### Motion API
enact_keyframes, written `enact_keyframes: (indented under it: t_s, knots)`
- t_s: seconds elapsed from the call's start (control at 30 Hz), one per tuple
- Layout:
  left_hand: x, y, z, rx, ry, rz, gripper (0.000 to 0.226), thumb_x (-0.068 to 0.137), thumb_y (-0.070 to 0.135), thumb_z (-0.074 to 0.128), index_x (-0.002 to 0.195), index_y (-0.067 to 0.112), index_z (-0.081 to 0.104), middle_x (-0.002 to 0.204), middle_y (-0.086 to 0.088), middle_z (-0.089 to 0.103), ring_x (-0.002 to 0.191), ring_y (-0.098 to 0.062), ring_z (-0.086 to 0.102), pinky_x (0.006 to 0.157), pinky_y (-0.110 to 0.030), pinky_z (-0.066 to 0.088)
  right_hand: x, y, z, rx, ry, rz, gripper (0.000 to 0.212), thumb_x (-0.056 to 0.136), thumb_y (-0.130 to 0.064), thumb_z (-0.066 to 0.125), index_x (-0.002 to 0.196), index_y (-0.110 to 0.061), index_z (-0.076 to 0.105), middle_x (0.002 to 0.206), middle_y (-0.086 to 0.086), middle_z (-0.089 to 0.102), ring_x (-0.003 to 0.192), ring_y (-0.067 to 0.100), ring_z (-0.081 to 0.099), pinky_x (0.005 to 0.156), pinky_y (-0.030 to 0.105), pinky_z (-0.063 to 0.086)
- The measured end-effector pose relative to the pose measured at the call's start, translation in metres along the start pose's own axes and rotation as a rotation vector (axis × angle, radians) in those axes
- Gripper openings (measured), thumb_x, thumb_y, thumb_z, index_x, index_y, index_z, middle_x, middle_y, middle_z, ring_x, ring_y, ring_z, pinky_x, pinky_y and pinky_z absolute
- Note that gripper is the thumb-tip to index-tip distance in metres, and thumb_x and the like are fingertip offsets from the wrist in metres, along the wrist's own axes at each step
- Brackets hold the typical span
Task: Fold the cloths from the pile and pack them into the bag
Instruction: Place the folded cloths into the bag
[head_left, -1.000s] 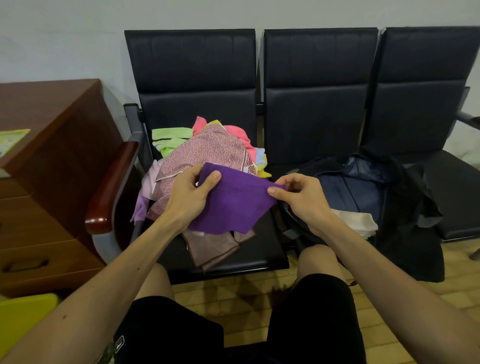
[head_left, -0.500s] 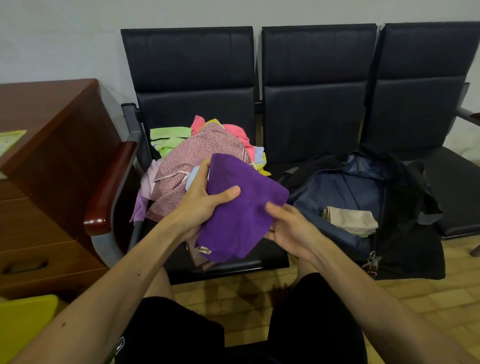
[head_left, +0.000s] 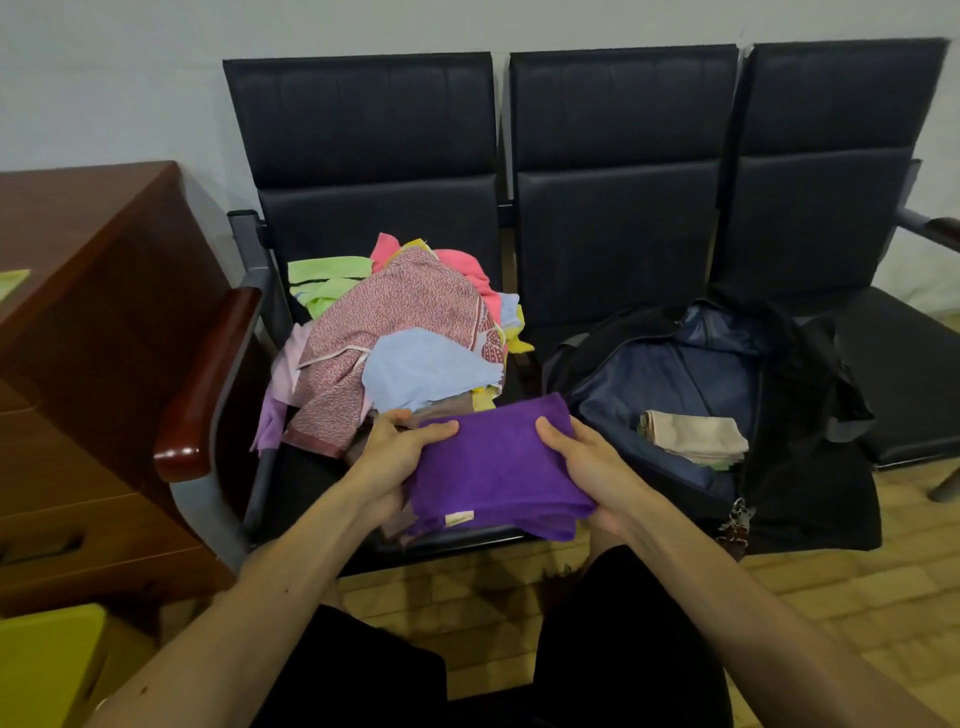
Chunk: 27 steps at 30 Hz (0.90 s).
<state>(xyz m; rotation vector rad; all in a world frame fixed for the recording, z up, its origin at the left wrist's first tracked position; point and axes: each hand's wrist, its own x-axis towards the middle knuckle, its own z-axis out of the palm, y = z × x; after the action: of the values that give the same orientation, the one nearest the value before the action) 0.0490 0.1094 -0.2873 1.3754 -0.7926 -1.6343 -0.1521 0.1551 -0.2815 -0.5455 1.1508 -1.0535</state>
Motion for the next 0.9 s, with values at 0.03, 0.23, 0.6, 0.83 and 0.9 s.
enact_keyframes:
  t_s: [0.03,0.23,0.6,0.83,0.9]
  knots:
    - [0.001,-0.001,0.001,-0.048,-0.030,-0.095,0.029,0.081,0.007,0.077,0.105,0.009,0.061,0.101,-0.018,0.071,0.070,-0.022,0.072,0.055,-0.029,0.059,0.000,0.000,-0.003,-0.012,0.014,0.010,0.027,0.098,-0.027,0.058,0.124,-0.019,0.058,0.108,0.010,0.073,0.092,0.026,0.072,0.061,0.031,0.058]
    - [-0.004,-0.008,0.013,-0.023,-0.186,-0.274,0.083,0.060,0.011,0.079,0.138,0.021,0.051,0.115,-0.012,0.069,0.088,-0.024,0.071,0.063,-0.032,0.058,0.000,0.000,-0.027,-0.076,0.048,0.090,0.038,0.086,-0.019,0.074,0.122,-0.015,0.061,0.107,0.014,0.074,0.099,0.031,0.071,0.080,0.039,0.059]
    - [-0.017,0.024,0.050,0.207,-0.458,0.423,0.101,0.078,-0.032,0.054,0.145,0.040,0.030,0.095,-0.009,0.077,0.086,-0.022,0.074,0.073,-0.037,0.061,-0.036,-0.053,-0.069,-0.113,-0.111,-0.236,0.026,0.092,0.012,0.048,0.093,-0.005,0.067,0.092,0.012,0.074,0.078,0.019,0.072,0.064,0.026,0.060]
    - [-0.017,0.006,0.082,0.235,-0.457,0.411,0.055,0.081,-0.035,0.041,0.070,0.006,0.076,0.105,-0.004,0.074,0.092,-0.014,0.072,0.067,-0.023,0.057,-0.032,-0.046,-0.109,-0.151,-0.058,-0.249,0.031,0.101,0.001,0.041,0.084,-0.008,0.065,0.091,0.002,0.075,0.083,0.015,0.072,0.066,0.027,0.059]
    - [-0.014,0.000,0.092,0.245,-0.506,0.322,0.041,0.088,-0.027,0.042,0.080,0.002,0.069,0.105,-0.006,0.071,0.084,-0.011,0.073,0.059,-0.021,0.056,-0.032,-0.043,-0.121,-0.120,-0.059,-0.239,0.035,0.101,-0.001,0.041,0.082,-0.012,0.069,0.097,0.003,0.075,0.088,0.016,0.072,0.069,0.029,0.059]
